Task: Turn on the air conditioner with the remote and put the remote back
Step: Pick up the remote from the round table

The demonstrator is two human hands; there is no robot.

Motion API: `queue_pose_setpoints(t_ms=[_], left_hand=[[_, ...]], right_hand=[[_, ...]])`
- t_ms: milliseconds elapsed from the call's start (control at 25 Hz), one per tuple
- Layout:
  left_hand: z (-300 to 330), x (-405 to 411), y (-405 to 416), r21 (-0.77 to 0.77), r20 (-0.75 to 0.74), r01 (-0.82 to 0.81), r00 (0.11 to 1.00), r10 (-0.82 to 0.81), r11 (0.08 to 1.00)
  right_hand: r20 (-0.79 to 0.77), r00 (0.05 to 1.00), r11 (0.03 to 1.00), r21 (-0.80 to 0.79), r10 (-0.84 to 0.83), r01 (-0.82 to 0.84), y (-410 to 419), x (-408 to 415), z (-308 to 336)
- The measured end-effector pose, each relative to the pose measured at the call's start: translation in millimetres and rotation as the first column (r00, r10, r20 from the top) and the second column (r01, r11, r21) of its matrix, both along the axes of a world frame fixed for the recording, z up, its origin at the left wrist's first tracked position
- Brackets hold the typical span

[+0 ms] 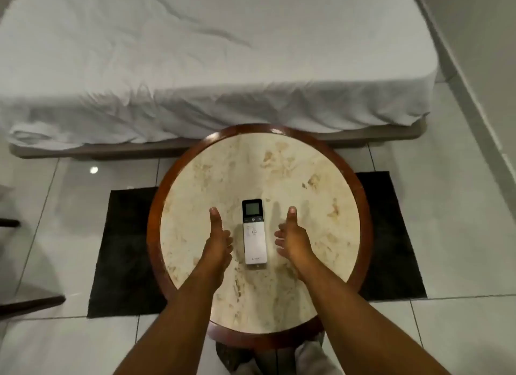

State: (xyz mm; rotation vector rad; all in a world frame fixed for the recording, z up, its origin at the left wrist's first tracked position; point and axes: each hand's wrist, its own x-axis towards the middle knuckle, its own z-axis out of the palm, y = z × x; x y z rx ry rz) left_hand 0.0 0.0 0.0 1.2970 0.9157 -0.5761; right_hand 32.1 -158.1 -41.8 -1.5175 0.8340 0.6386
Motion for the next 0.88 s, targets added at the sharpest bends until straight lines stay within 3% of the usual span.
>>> queue_pose_setpoints(t_ms=[80,200,440,560,720,880], left_hand=[[-35,-1,-11,-0.077,-0.026,-0.110,0.994,0.108,0.991],[-56,-4,-15,-0.075,-0.035,-0.161,0.987,0.159,0.984],[-83,-2,-8,0.005,-0.024,-0.080,0.996,0.081,0.997],[-80,-6,-14,-0.026,-0.030,-0.112,0.993,0.111,0.993],[-59,-7,-18,-0.012,-0.001,-0.114,0.993,0.114,0.993],[12,7,-25,0.007,0.052,-0.029,0.998,0.029,1.000]], right_hand=[[-0.020,0.993,0.990,0.086,-0.115,0.116,10,4,-32],[-0.025,0.992,0.984,0.123,-0.126,0.128,18,5,-51],[0.023,1.000,0.998,-0.061,0.016,-0.015,39,2,-70],[0.039,0.991,0.988,-0.091,0.126,-0.122,42,-2,-67],[0.020,0.996,0.996,-0.015,0.087,-0.087,35,-5,-42],[0.096,0.991,0.996,0.014,0.092,-0.093,21,8,25]])
